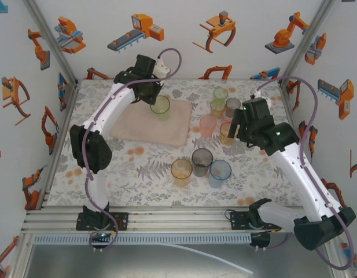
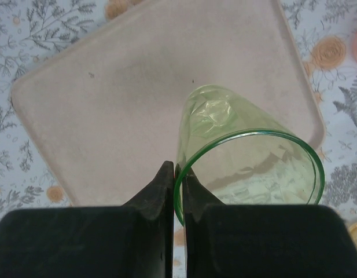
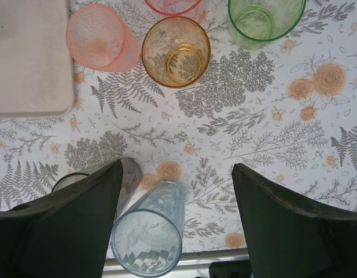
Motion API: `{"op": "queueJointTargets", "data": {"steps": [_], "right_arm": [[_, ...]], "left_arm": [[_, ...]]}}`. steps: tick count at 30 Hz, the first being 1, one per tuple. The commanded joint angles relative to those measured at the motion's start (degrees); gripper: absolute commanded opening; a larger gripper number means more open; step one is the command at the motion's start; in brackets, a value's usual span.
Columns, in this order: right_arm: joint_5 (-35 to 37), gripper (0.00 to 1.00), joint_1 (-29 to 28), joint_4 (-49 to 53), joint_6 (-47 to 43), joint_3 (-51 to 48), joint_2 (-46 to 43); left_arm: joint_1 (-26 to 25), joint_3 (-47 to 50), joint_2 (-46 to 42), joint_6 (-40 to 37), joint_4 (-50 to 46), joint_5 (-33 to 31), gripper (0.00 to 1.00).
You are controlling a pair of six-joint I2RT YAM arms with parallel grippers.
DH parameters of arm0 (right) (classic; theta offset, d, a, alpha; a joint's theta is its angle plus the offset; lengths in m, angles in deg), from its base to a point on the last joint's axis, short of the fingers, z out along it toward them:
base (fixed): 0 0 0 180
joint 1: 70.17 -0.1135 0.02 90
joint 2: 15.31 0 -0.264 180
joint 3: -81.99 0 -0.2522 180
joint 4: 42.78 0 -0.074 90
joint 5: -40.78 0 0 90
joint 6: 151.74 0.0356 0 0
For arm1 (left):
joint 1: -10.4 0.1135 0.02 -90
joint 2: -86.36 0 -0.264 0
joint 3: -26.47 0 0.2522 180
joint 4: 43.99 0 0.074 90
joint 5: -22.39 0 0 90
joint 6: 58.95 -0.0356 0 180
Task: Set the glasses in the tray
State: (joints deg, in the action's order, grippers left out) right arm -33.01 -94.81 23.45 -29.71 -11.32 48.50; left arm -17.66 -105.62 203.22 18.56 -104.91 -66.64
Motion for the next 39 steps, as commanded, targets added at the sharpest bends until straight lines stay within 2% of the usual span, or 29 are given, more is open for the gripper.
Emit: {"op": "queueJointTargets", "data": {"steps": [1,8,14,22,28,36,39], "right_arm": [[1.2,0.7,-0.2,2.8,-0.8,2.8,0.0],[1.1,0.7,-0.2,3.3,-1.0,2.6,-0.5],[0.9,0.71,-0.3,3.3,-1.7,2.7,0.8],[0.2,0.71,-0.3,2.7,-1.9,2.9,2.3],[-0.3,0.71,-0.2,2.1,-1.6,2.2,2.1],[-0.9,0.71,-0.2,1.0,-1.9,1.6,2.5],[-1.2,0.71,-0.3,0.7,-2.0,1.2,2.5]], "left_arm": [[1.0,-6.7,3.7,0.6,-0.4,2.5,0.0],[1.8,-21.6,14.5,1.8,-3.2,5.6,0.0],[1.7,-29.1,20.9,2.9,-3.2,7.7,0.02],[0.2,-30.6,24.7,3.3,-0.9,9.2,0.03],[-0.9,-30.8,26.0,2.5,0.0,7.9,0.03],[-1.1,-31.2,26.3,2.4,0.1,7.5,0.14],[-1.3,-31.4,26.4,2.4,0.1,7.3,0.14]]}}
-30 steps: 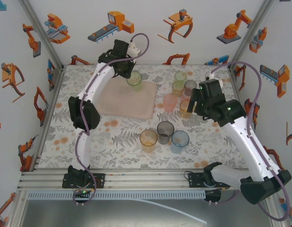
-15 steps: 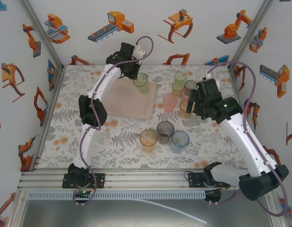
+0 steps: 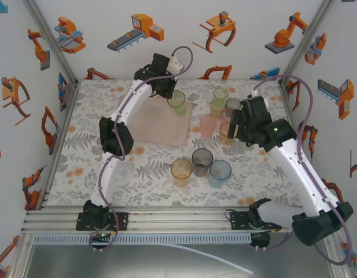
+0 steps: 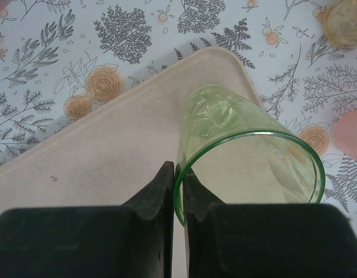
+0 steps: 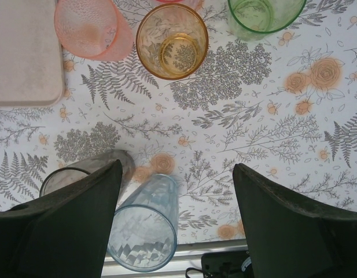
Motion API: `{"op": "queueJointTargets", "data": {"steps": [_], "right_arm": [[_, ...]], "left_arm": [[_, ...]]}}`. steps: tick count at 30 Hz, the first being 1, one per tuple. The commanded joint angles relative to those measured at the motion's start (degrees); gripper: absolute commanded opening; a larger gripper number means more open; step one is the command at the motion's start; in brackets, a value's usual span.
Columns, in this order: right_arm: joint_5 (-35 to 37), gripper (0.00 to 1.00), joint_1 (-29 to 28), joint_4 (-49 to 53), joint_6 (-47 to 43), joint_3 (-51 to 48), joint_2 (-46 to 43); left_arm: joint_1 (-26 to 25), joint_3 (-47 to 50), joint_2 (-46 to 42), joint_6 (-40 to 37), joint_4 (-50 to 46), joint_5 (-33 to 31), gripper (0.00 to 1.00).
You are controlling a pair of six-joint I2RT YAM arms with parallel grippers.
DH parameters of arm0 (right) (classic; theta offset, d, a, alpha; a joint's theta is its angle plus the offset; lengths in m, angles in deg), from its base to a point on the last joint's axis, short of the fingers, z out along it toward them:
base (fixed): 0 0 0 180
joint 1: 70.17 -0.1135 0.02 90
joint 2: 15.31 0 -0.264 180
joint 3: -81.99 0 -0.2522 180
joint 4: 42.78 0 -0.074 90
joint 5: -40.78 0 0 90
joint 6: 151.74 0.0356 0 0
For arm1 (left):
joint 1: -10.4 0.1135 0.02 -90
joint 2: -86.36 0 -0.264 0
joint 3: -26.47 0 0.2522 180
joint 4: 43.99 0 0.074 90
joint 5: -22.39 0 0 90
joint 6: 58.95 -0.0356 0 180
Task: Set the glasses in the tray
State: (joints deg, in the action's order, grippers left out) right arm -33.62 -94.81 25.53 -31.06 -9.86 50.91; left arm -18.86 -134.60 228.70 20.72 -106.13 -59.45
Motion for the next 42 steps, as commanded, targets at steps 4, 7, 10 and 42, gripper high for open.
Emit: {"op": "queueJointTargets", "data": {"steps": [4,7,10,42], "right_arm": [[-0.8,0.71,-0.2,-1.7,-0.7,-0.7,0.1],[-1.2,0.71,-0.3,-1.9,-0.7,-1.0,0.0],[-1.2,0.71,-0.2,-2.1,-0.6,-1.4,0.0],[-10.7,0.69,-0.3,1.0,-2.7,3.6,3.3]], "left_arm": [[-0.3,-3.2,1.0,0.2,1.4,-0.2,0.17],[-0.6,-3.8,1.2,0.1,1.5,-0.2,0.2],[-0.9,-3.8,1.3,-0.1,1.7,-0.4,0.22],[-0.2,-2.7,-6.0,-0.5,-1.2,-0.8,0.87]]}}
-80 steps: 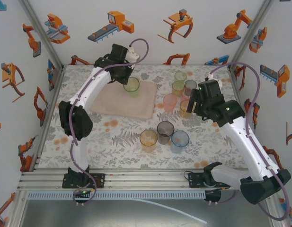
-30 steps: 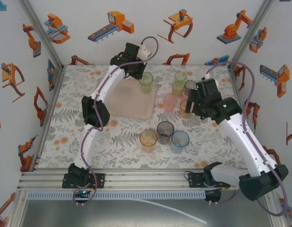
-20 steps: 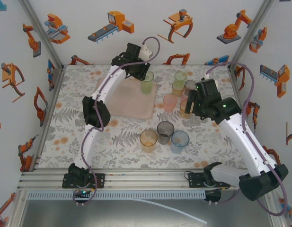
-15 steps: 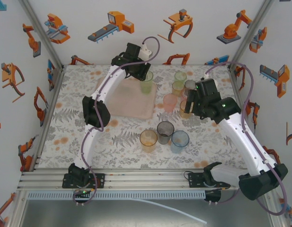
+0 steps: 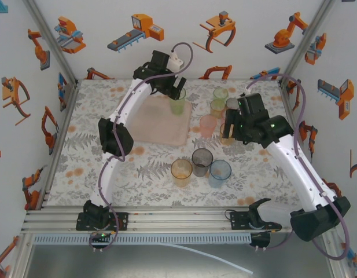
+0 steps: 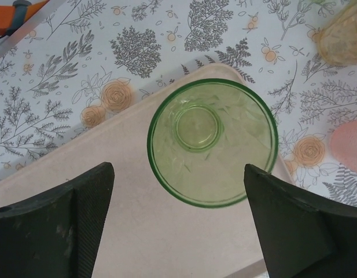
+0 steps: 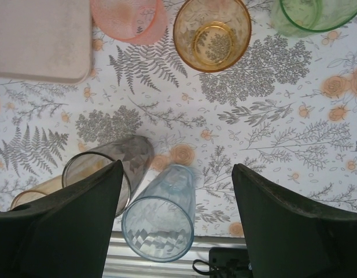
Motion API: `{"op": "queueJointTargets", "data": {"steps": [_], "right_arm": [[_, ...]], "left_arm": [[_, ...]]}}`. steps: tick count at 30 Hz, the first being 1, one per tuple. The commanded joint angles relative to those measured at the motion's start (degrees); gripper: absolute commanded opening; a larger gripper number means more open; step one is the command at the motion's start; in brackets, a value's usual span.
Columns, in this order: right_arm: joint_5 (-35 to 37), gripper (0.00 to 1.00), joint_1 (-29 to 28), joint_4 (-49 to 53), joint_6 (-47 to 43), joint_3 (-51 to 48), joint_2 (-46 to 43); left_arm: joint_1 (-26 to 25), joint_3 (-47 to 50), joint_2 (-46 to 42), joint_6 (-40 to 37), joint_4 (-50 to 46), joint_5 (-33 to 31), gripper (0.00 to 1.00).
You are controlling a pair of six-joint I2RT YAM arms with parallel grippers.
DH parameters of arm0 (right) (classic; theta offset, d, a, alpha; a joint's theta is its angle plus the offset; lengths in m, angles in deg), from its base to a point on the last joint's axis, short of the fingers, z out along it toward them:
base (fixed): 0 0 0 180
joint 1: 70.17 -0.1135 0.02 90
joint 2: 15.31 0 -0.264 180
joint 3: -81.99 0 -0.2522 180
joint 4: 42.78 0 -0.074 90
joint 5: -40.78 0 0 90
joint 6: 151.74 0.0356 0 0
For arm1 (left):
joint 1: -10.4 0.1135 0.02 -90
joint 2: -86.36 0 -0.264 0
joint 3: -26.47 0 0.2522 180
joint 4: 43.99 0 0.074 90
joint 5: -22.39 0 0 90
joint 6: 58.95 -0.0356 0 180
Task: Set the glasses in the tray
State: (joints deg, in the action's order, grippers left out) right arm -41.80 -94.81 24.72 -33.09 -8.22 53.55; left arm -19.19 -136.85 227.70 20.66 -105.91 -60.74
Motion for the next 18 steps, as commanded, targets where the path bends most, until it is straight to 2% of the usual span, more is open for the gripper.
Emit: {"op": "queueJointTargets", "data": {"steps": [1,9,13,18], "right_arm": [[-3.0,0.69,-0.4,1.9,-0.6,2.0,0.7],[-6.7,0.68,-0.8,2.8,-0.5,1.6,1.6],[-8.8,0.63,-2.0,4.7,-1.7,3.2,3.7],[-8.8,0.61,-6.0,6.6,-2.7,4.9,7.2]], "left_arm": [[0.1,-0.4,-5.3,-0.4,-1.5,0.6,0.88],[0.3,-0.3,-7.1,-0.7,-2.9,-0.3,0.99],[0.7,0.5,-10.7,-1.0,-6.0,-0.5,0.99],[1.2,5.6,-20.0,-2.0,-12.8,0.3,0.97]]}}
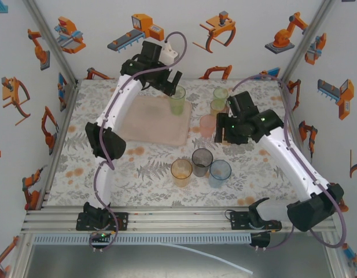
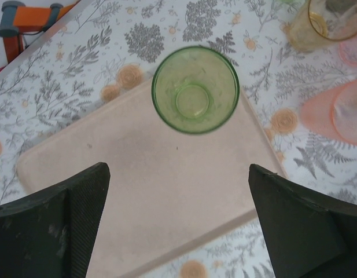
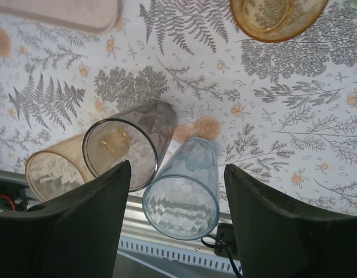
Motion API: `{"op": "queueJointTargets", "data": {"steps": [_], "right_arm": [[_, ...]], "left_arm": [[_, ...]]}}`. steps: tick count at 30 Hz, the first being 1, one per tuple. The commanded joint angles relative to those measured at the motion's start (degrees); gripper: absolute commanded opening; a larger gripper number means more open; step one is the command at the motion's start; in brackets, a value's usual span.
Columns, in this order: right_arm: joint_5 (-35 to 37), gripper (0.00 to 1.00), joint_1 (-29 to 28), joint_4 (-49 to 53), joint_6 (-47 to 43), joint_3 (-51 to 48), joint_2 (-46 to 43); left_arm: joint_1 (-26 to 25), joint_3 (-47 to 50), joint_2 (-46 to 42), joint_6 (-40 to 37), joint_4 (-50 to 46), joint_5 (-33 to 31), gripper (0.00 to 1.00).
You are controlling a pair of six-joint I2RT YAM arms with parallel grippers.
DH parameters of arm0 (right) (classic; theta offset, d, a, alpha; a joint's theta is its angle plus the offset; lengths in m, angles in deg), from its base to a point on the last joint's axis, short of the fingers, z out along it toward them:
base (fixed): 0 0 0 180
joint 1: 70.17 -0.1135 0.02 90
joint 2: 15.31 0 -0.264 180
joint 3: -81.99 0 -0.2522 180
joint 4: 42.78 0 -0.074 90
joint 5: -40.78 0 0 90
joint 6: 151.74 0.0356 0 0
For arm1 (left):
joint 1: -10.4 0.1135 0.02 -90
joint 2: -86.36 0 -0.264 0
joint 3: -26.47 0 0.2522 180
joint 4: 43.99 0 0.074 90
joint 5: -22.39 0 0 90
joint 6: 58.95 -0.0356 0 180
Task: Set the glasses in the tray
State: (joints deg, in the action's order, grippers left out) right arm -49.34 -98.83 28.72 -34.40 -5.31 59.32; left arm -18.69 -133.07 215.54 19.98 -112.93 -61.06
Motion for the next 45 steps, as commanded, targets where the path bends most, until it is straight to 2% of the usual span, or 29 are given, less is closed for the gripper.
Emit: {"op": "queueJointTargets", "data": {"steps": [1,9,19,25,33,45], "right_arm": [[-1.1,0.61,-2.8,2.7,-1.5,2.2,2.1],[2.0,0.61,-7.9,0.4,-1.2,0.2,6.5],[8.2,0.6,-10.6,-3.6,-1.2,-4.1,7.4],[10.1,0.58,-10.6,-7.2,-0.9,-6.7,7.0],[10.5,0.48,-10.7,-9.8,-0.4,-8.4,7.7],[10.6,0.42,-10.8,-11.4,-0.7,-9.7,8.7]], "left_arm": [[0.8,3.4,-9.9,-1.3,-7.0,1.1,0.97],[4.4,22.7,-29.3,0.4,-8.9,6.1,0.97],[6.8,40.0,-43.4,-1.0,-7.6,8.8,0.97],[7.0,45.1,-46.5,0.2,-5.9,8.7,0.97],[7.4,46.3,-47.1,0.4,-5.4,8.6,0.97],[7.7,46.9,-47.3,0.9,-5.0,8.8,0.97]]}}
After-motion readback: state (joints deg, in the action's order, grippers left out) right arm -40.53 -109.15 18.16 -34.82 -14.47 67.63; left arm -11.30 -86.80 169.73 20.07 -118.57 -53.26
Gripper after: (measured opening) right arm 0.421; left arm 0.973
